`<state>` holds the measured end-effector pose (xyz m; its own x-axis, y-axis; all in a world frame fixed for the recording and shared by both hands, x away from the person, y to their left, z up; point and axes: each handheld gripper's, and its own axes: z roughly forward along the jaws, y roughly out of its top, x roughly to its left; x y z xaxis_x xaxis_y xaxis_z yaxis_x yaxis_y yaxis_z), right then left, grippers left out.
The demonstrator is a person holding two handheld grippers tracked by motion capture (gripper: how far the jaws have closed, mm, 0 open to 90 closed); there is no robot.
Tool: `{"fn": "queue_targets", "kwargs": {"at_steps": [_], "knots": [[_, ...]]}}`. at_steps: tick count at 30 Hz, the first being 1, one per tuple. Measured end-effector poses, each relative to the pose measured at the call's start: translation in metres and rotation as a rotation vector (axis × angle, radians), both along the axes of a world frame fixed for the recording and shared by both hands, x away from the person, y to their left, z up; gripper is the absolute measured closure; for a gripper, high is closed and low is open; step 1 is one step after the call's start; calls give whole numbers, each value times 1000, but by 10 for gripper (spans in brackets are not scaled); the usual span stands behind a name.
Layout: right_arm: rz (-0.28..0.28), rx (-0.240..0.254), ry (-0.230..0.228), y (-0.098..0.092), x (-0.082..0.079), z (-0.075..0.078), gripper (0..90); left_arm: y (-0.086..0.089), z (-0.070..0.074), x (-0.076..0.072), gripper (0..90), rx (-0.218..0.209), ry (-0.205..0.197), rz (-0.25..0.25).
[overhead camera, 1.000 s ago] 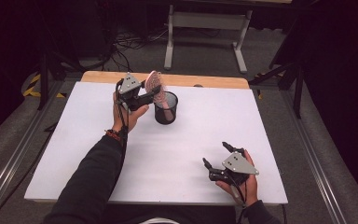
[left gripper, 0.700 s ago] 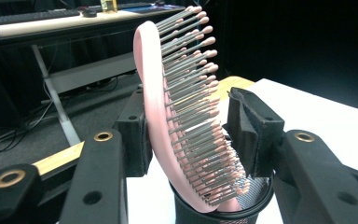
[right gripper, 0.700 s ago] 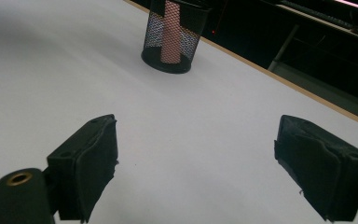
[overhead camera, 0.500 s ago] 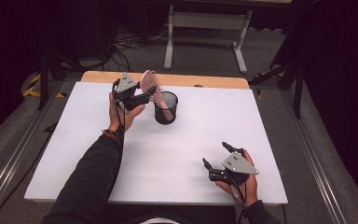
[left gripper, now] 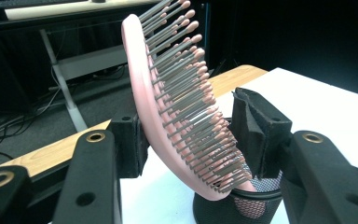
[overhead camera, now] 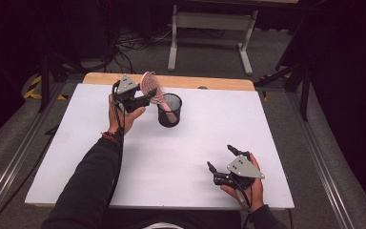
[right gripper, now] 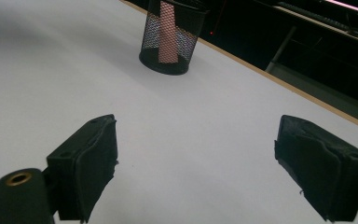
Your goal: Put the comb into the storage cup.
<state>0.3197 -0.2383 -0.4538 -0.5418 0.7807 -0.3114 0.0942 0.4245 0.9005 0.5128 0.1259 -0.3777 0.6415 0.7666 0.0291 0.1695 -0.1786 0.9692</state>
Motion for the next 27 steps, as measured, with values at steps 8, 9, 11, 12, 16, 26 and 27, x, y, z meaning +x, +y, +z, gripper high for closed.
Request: {"fn": "queue_targets", "kwargs": {"at_steps": [8, 9, 11, 12, 16, 26, 27], "knots": [[5, -6, 2, 0, 0, 0, 133, 7, 1, 0, 454, 38, -3, 11], [5, -6, 2, 0, 0, 0, 133, 7, 1, 0, 447, 38, -3, 11], [5, -9, 5, 0, 0, 0, 131, 9, 1, 0, 412, 36, -5, 13], [4, -9, 8, 0, 0, 0, 131, 10, 1, 0, 399, 32, -6, 14], [6, -11, 10, 1, 1, -1, 131, 11, 0, 0, 345, 38, -1, 6], [11, -9, 13, 0, 1, 0, 131, 9, 0, 0, 152, 55, -12, -7], [11, -9, 11, 0, 1, 0, 131, 9, 0, 0, 137, 59, -12, -10]]}}
